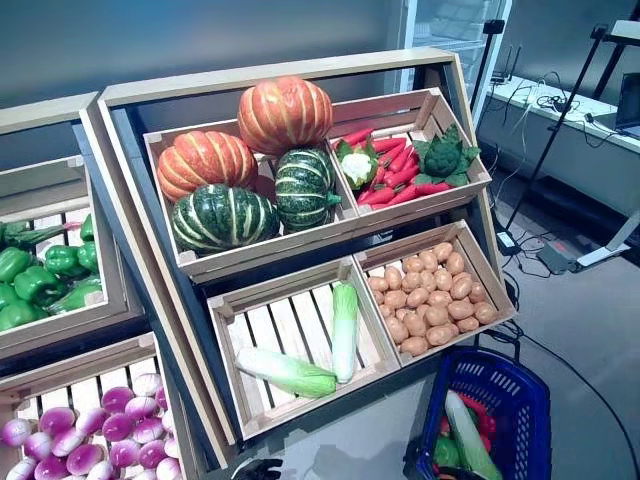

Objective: Put vegetables into the basket

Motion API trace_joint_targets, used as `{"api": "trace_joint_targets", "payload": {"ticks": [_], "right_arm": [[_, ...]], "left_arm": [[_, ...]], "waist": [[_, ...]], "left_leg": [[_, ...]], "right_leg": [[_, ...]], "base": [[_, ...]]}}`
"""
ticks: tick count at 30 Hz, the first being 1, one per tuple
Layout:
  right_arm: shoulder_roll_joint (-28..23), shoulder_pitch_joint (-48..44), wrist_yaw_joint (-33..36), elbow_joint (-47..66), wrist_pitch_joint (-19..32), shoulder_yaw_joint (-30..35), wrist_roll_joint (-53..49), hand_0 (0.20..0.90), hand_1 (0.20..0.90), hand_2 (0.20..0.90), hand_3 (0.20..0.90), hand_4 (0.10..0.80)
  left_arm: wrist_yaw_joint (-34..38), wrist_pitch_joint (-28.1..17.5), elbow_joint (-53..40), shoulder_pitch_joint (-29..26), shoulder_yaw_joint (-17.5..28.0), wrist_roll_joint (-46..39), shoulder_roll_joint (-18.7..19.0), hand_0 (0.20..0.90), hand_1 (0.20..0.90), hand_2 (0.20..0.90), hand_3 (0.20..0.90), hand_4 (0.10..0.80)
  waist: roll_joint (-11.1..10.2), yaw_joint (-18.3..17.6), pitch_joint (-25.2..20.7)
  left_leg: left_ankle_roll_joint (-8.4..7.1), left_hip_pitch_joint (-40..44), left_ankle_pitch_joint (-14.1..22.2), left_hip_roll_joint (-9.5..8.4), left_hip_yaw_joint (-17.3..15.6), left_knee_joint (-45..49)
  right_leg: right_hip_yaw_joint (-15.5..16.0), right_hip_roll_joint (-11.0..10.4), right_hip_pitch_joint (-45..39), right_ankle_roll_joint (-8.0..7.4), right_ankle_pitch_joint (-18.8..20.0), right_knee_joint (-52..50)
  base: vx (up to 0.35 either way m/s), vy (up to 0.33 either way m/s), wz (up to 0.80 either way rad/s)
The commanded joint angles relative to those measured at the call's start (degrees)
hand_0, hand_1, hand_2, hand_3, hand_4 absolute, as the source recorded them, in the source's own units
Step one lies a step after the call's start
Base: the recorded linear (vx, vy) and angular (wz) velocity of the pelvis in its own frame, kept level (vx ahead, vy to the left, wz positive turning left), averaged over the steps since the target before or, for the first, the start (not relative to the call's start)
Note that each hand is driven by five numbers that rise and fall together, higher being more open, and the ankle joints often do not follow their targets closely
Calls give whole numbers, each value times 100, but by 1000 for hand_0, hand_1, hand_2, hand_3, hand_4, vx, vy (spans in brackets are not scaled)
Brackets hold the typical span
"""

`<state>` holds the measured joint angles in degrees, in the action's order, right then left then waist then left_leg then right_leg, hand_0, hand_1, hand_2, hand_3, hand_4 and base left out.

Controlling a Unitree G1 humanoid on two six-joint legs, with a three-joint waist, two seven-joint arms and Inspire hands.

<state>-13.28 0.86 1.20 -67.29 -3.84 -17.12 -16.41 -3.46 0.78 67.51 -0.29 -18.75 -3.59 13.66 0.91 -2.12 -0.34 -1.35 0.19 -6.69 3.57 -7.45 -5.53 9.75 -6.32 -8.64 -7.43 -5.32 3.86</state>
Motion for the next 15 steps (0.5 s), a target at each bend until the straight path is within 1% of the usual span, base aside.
{"api": "trace_joint_targets", "payload": {"ticks": [1,9,15], "right_arm": [[83,-501,128,-101,135,-153,-155,900,900,900,900,800],[67,-523,99,-137,146,-169,-190,900,900,900,900,800],[76,-530,206,-120,177,-124,-322,900,900,900,900,800]], "left_arm": [[-41,-197,254,-475,-34,183,79,900,900,900,900,800],[-34,-153,245,-487,-49,37,80,900,900,900,900,800],[81,-123,270,-490,-48,119,71,900,900,900,900,800]], "waist": [[-150,121,294],[-133,123,302],[-139,129,315]], "left_leg": [[-237,524,754,277,-69,53],[-237,510,751,271,-70,53],[-236,502,748,271,-68,53]], "right_leg": [[9,-458,288,-175,624,114],[13,-445,302,-170,622,114],[16,-431,311,-166,630,114]], "base": [[0,0,0],[0,0,0],[0,0,0]]}}
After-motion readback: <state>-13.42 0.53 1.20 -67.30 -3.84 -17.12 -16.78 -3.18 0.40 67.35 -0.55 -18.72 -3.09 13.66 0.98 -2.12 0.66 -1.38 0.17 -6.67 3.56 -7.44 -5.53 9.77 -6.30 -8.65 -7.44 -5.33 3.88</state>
